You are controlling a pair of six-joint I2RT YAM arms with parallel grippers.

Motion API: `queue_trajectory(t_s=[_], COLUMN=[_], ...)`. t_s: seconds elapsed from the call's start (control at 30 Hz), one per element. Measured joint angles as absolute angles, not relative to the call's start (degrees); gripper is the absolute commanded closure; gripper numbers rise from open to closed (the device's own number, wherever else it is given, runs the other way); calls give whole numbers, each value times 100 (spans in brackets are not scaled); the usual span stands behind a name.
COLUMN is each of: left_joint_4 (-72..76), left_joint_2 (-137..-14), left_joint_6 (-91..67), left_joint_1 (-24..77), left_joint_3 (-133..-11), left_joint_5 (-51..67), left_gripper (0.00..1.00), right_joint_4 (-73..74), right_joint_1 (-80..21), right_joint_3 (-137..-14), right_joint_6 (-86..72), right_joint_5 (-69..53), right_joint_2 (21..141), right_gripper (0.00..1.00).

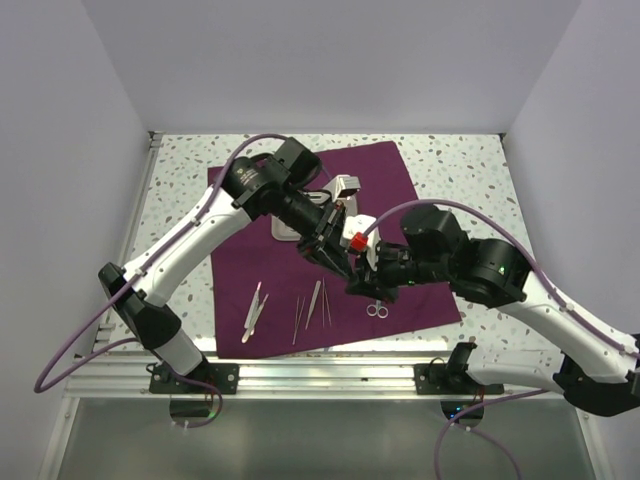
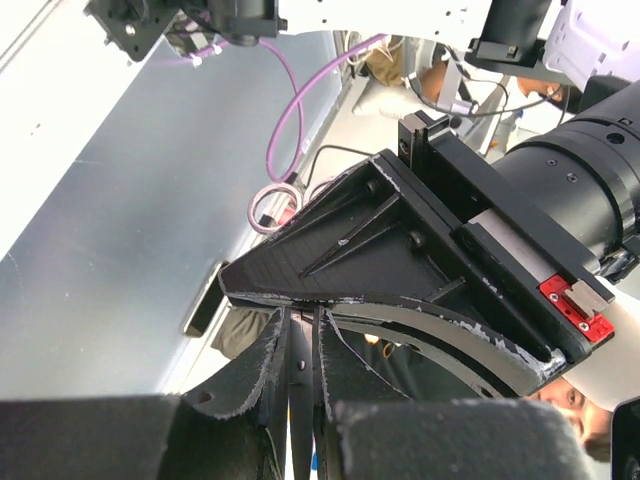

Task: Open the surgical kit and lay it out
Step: Place the medical item in the surgical kit.

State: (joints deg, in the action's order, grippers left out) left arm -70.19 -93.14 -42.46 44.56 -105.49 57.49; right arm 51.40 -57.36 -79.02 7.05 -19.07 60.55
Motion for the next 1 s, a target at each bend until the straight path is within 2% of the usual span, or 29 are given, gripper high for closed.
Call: queue_trajectory(t_s=[0.17,0.2,0.23,0.33,0.4,0.43,0.5,0.53,0.67,0.73,0.77,0.8,0.9,1.0], left_joint_4=[-7091,-7089,-7089,-7102,-7096,-7070,-6934,-6851,-6643,-6626,-6619,-6598,-6302,-5605], left_joint_2=[-9483,-9539,-9603,-9826,-10007,-10077,-10213,-10256,-10372,-10381,-10381,-10368,-10206,-9677], left_joint_6=[-4174,-4132,-4101,-3946,-3813,-3787,-3765,-3765,-3782,-3778,-3774,-3723,-3621,-3586], left_joint_1=[4311,4268,4224,4042,3754,3616,3271,3118,2705,2639,2635,2630,2580,2235], left_joint_3=[-10825,-10890,-10954,-11170,-11373,-11441,-11531,-11542,-11596,-11653,-11671,-11668,-11251,-9671], left_joint_5=[5586,5542,5485,5159,4812,4672,4261,4056,3155,2635,2436,2176,1697,2084], left_gripper=[98,94,83,68,64,59,56,51,47,32,21,1,0,0], right_joint_4=[5026,4974,4917,4807,4978,5059,5122,5142,5166,5179,5153,5124,4967,4703], right_joint_1=[-5734,-5730,-5723,-5701,-5686,-5682,-5680,-5680,-5671,-5627,-5553,-5448,-4718,-3791], right_joint_3=[-7852,-7806,-7758,-7540,-7299,-7194,-6969,-6842,-6348,-6246,-6193,-6128,-5802,-5323], right_joint_6=[604,576,521,322,128,23,-202,-318,-908,-1212,-1411,-1614,-2176,-2593], right_joint_5=[-1507,-1352,-1190,-663,-331,-211,3,117,762,1066,1199,1302,1267,1066], right_joint_2=[5988,5964,5946,5894,5758,5704,5645,5640,5752,5898,5992,6088,6355,6543], right_gripper=[100,100,100,100,100,100,100,100,100,100,100,100,100,100])
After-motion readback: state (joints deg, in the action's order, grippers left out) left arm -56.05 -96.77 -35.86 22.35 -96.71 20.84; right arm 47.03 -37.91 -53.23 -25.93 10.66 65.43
